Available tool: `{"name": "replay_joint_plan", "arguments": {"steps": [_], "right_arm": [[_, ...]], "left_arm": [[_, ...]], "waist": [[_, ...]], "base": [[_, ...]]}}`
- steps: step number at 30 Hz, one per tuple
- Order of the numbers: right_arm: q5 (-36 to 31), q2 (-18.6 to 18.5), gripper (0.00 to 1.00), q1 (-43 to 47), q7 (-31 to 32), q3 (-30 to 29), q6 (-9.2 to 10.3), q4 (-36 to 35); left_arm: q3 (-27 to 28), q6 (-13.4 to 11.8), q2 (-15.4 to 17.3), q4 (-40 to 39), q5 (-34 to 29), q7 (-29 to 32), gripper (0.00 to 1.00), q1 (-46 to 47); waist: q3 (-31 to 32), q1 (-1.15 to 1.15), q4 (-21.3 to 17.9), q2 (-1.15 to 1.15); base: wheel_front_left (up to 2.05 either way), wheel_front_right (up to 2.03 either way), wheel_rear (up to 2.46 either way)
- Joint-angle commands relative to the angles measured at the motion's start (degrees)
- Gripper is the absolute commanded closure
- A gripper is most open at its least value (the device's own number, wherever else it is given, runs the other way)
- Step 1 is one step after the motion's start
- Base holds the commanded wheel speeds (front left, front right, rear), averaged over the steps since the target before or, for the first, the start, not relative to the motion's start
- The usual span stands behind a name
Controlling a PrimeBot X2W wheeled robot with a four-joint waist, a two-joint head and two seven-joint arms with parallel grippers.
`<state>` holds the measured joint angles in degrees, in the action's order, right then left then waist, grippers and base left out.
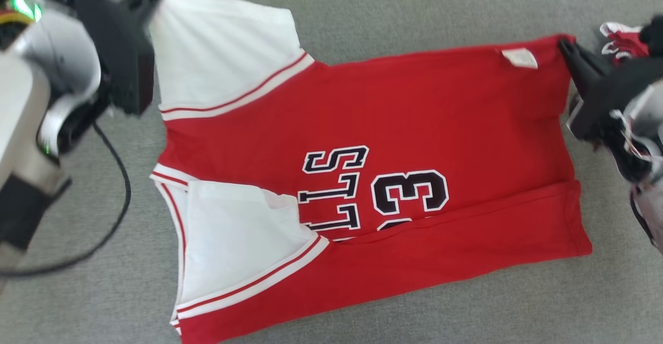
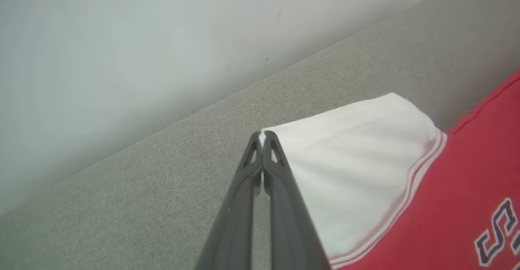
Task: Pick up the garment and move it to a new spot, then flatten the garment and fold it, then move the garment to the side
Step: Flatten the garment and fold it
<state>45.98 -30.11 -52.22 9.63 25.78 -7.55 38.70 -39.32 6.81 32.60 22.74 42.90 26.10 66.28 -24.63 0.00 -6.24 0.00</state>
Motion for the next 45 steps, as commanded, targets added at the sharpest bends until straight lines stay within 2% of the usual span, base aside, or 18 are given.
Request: {"name": "replay_joint_plan", "arguments": {"steps": [1,6,16,20,24,29,37,45], "right_arm": [[1.4,-1.3,1.0,2.0,0.0,0.1,0.16,-1.4],[5.6,-5.2,1.0,8.1,0.2,0.7,0.16,-6.9],[10.2,-10.7,1.0,18.7,0.0,-0.5,0.16,-13.3],[10.2,-11.6,1.0,21.2,-0.4,-1.3,0.16,-14.0],[10.2,-11.9,1.0,23.7,-0.3,-2.3,0.16,-13.8],[11.3,-12.1,1.0,27.1,0.1,-3.4,0.16,-14.4],[12.3,-12.5,1.0,31.5,1.3,-5.2,0.16,-16.5],[11.3,-11.3,1.0,34.0,2.4,-6.6,0.16,-17.1]], "left_arm": [[0.6,-0.4,0.9,-2.3,1.3,-0.6,1.0,-2.5],[2.2,-3.7,4.4,-13.5,4.4,-1.1,1.0,-11.7],[5.1,-13.7,11.3,-35.4,8.4,-3.1,1.0,-30.5],[5.8,-17.4,12.3,-41.7,9.2,-5.0,1.0,-37.3],[5.5,-19.9,12.4,-45.3,10.2,-7.0,1.0,-43.2],[4.7,-21.2,11.5,-46.4,10.1,-9.8,1.0,-48.3],[3.5,-21.5,10.0,-45.1,10.2,-12.6,1.0,-52.1],[2.0,-20.4,8.1,-40.2,11.3,-14.6,1.0,-54.9]], "waist": [[1.2,0.0,0.9,0.0],[3.1,0.0,1.9,0.0],[5.9,0.0,3.7,0.0],[6.4,0.0,4.1,0.0],[6.5,0.0,4.7,0.0],[6.5,0.0,5.6,0.0],[6.8,0.0,5.9,0.0],[6.6,0.0,5.7,0.0]], "base": [[0.0,0.0,0.0],[0.0,0.0,0.0],[0.0,0.0,0.0],[0.0,0.0,0.0],[0.0,0.0,0.0],[0.0,0.0,0.0],[0.0,0.0,0.0],[0.0,0.0,0.0]]}}
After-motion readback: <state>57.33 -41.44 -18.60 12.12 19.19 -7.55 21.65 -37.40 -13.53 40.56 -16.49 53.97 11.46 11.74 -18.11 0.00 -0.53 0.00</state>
